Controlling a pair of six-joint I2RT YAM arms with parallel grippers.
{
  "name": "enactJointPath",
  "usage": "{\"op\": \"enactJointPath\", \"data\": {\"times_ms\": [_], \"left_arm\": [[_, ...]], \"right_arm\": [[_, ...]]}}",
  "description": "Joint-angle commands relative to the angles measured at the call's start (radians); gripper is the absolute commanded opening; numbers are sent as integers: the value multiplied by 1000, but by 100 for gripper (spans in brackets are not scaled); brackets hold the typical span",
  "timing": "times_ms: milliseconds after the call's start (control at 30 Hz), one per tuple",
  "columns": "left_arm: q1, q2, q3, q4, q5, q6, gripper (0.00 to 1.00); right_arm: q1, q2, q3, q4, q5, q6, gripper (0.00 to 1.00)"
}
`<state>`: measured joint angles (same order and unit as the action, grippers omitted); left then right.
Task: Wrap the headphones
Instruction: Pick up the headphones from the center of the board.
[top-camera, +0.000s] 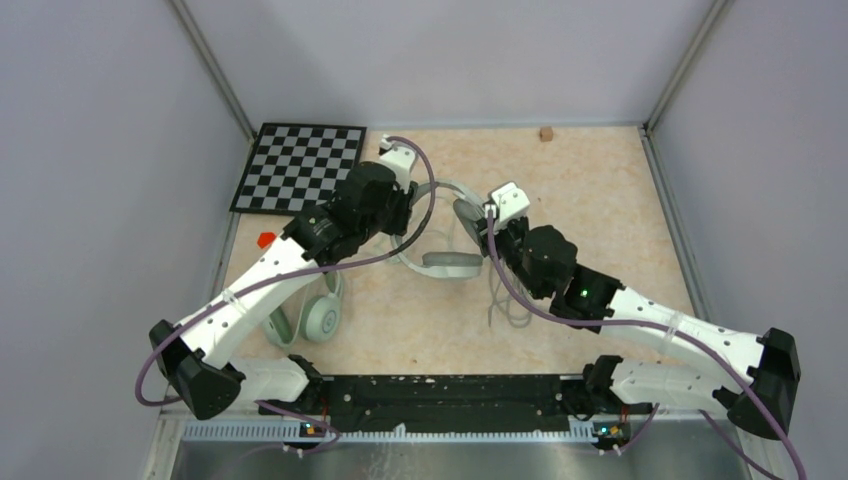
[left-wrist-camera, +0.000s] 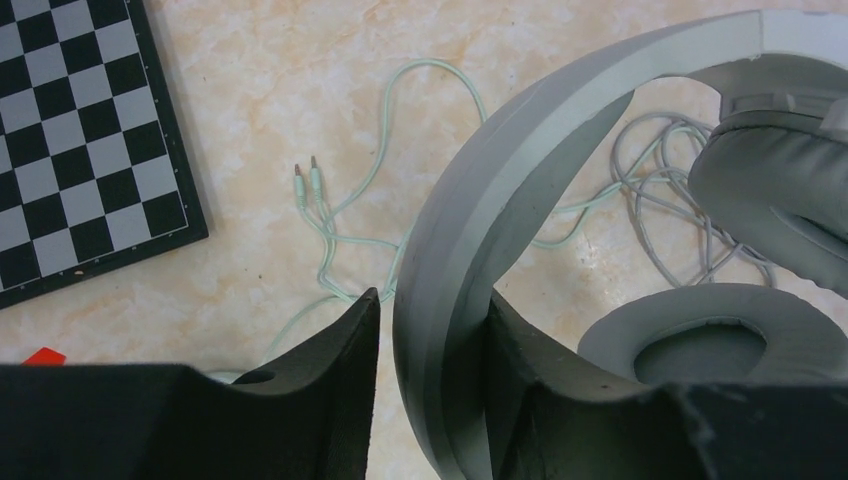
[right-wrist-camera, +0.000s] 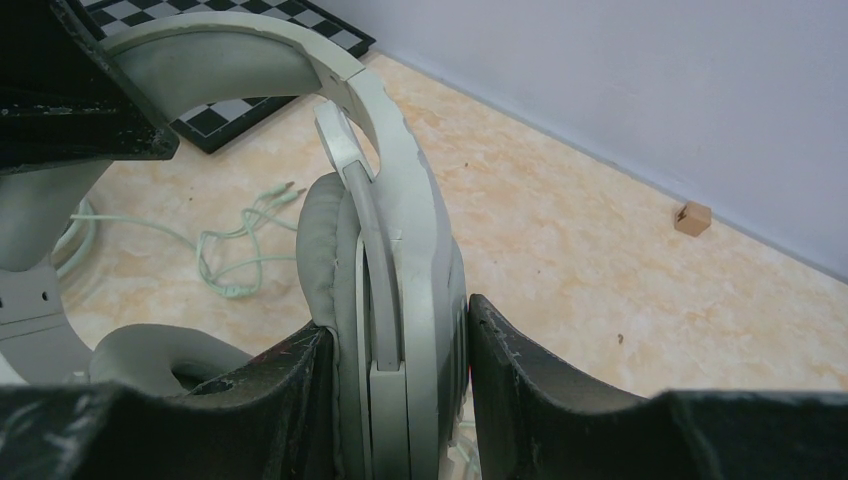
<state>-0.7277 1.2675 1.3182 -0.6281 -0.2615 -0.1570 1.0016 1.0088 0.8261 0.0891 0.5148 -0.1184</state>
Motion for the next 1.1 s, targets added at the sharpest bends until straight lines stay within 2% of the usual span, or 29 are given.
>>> {"op": "enactJointPath", "data": {"times_ms": [0,67,100,267,333,367,433,500,533,667,867,1067], "left_arm": [[4,-26,-1,44,12,-26,46],[4,-32,-5,46,29,-27,55],[4,-34,-10,50,31,-24,54],[5,-35,-19,56,29,-19,30],[7,-43,-21,65,31,-19,14],[7,-49,-20,73,31,-18,7],[17,-56,-7,82,35,-9,0],[33,-50,32,61,34,2,0],[43,-42,57,46,33,6,0],[59,-16,168,16,27,23,0],[62,-40,270,11,-2,63,0],[62,-81,335,8,24,26,0]], "right_arm": [[12,-36,56,118,27,35,1],[13,-35,52,125,30,38,0],[13,-35,51,129,30,39,0],[13,-35,47,138,40,56,0],[13,-34,46,137,34,62,1],[12,-36,44,132,21,64,11],[12,-41,46,83,-28,59,38],[11,-57,75,-34,-65,77,64],[12,-71,95,-96,-84,93,69],[11,-201,52,-183,-259,111,78],[11,-414,-52,-217,-425,140,79],[11,-451,-155,-82,-632,82,78]]}}
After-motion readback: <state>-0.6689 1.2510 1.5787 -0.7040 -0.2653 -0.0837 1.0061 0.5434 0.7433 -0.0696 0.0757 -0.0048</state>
